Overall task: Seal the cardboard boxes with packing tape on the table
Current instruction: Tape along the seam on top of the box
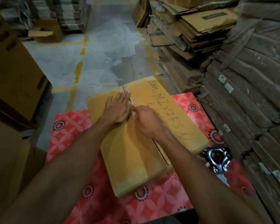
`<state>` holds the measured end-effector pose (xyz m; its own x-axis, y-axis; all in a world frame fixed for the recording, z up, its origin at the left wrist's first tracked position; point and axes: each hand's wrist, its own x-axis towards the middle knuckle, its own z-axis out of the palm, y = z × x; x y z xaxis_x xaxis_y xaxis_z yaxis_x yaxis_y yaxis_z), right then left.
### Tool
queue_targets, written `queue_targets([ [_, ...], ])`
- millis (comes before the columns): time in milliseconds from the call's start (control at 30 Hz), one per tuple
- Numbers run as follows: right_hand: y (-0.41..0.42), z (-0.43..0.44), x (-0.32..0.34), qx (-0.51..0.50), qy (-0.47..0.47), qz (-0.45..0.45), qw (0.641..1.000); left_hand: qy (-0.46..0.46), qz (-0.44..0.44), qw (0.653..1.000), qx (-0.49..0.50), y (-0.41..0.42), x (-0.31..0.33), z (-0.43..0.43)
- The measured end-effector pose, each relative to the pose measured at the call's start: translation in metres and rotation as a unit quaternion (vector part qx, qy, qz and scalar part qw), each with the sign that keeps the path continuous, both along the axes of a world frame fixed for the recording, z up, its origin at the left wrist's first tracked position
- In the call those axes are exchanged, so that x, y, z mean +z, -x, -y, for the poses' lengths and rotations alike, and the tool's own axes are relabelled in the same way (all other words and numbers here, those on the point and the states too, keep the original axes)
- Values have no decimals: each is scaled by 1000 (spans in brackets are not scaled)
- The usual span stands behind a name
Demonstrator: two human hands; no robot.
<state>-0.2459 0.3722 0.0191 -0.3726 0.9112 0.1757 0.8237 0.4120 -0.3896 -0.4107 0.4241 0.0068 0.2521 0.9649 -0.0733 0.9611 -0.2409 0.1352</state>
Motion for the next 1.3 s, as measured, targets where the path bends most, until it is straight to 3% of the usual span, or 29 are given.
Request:
queue_targets([
  [200,48,-72,-3,-14,7,31,999,-23,16,1000,14,29,-3,-56],
  [400,47,-80,-18,-11,36,158,987,-64,31,997,14,32,-8,-62],
  [833,-1,27,-25,-44,53,158,985,-19,-15,998,49,20,1,-48],
  [1033,-3,29,-21,-41,59,162,984,-21,-6,998,-63,-5,-7,24],
  [1300,-18,67,-15,-21,60,159,985,-21,-1,999,-43,-11,-7,50],
])
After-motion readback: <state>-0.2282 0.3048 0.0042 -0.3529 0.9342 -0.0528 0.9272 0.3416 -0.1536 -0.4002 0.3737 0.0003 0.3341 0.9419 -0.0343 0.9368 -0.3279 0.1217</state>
